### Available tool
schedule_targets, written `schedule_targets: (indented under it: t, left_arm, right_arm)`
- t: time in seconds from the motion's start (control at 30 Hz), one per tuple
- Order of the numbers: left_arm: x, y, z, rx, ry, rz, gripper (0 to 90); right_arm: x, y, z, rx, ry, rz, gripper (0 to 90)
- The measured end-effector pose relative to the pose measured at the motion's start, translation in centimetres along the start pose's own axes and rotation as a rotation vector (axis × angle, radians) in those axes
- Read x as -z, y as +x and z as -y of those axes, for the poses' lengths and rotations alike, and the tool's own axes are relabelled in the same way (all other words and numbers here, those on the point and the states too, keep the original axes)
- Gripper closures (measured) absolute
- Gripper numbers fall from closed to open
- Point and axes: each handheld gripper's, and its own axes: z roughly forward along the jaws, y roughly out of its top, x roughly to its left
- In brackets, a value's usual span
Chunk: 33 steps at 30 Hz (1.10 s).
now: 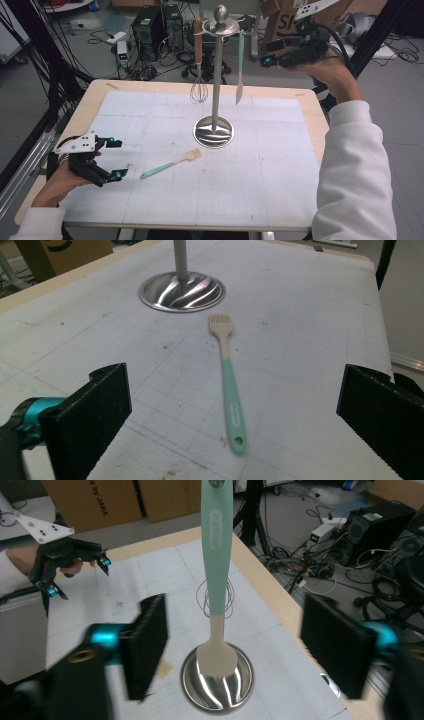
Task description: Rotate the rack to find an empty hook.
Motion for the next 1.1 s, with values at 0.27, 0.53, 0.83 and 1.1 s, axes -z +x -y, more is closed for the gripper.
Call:
schedule_targets:
  t: [0.27, 0.53, 0.83, 1.1]
  left_arm:
    - [0.1, 0.0, 0.1, 0.003, 0.001, -0.003, 1.7]
    - [0.1, 0.2, 0.1, 0.002, 0.006, -0.011, 1.7]
    - [0.2, 0.2, 0.1, 0.006, 0.004, -0.017, 1.7]
    - [0.2, 0.3, 0.2, 0.004, 0.01, -0.016, 1.7]
  right_arm:
    - [0.1, -0.4, -1.3, 0.013, -0.023, 0.093, 75.6]
    - [-0.2, -0.7, -2.2, -0.004, -0.033, 0.071, 89.1]
    - [-1.2, -0.5, -3.8, 0.023, -0.036, 0.019, 89.2]
    - [-1.4, -0.1, -4.9, 0.037, -0.026, -0.013, 89.3]
